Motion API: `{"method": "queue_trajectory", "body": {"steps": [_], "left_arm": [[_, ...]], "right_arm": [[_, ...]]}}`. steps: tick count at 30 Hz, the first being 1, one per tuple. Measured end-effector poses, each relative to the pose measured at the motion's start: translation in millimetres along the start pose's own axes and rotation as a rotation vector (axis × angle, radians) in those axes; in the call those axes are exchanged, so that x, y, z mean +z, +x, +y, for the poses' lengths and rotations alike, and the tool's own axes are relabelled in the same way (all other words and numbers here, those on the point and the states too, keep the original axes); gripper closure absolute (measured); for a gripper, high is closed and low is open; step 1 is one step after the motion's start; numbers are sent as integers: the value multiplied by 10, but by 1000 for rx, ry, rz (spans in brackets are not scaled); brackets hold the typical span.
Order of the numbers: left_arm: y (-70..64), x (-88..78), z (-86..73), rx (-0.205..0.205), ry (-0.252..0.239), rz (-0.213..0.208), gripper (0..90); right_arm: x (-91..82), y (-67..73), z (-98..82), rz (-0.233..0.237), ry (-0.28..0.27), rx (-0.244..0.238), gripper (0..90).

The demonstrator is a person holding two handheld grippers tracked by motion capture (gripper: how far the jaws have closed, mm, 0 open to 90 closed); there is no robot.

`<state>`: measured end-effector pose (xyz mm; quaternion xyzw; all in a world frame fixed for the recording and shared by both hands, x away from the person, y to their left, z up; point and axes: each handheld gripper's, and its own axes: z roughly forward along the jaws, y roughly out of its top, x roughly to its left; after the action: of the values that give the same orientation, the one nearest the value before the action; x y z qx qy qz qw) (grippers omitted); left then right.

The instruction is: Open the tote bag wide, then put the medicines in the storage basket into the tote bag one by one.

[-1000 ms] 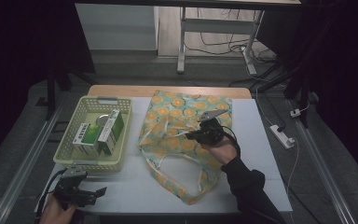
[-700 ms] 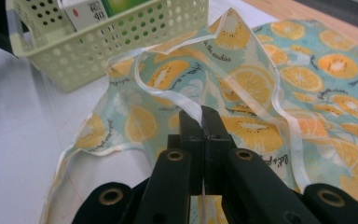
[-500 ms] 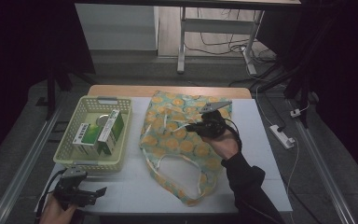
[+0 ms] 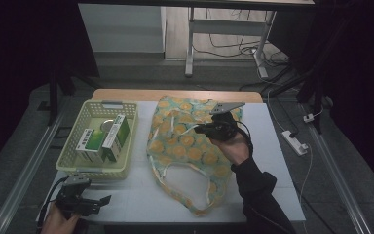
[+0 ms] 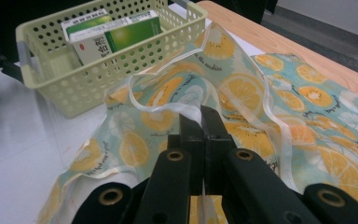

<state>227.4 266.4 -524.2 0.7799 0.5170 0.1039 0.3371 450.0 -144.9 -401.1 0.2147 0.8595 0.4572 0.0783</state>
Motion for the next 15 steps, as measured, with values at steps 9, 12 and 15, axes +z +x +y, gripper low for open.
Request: {"method": "queue_trajectory", "body": {"steps": [9, 12, 15], "left_arm": [[41, -29, -15, -29, -30, -22, 9], [45, -37, -15, -27, -34, -33, 9], [44, -39, -13, -24, -37, -37, 6]], "right_arm": [[8, -14, -26, -10, 2, 2, 897], [8, -19, -38, -13, 5, 2, 897], [3, -29, -46, -16, 3, 3, 897]]}}
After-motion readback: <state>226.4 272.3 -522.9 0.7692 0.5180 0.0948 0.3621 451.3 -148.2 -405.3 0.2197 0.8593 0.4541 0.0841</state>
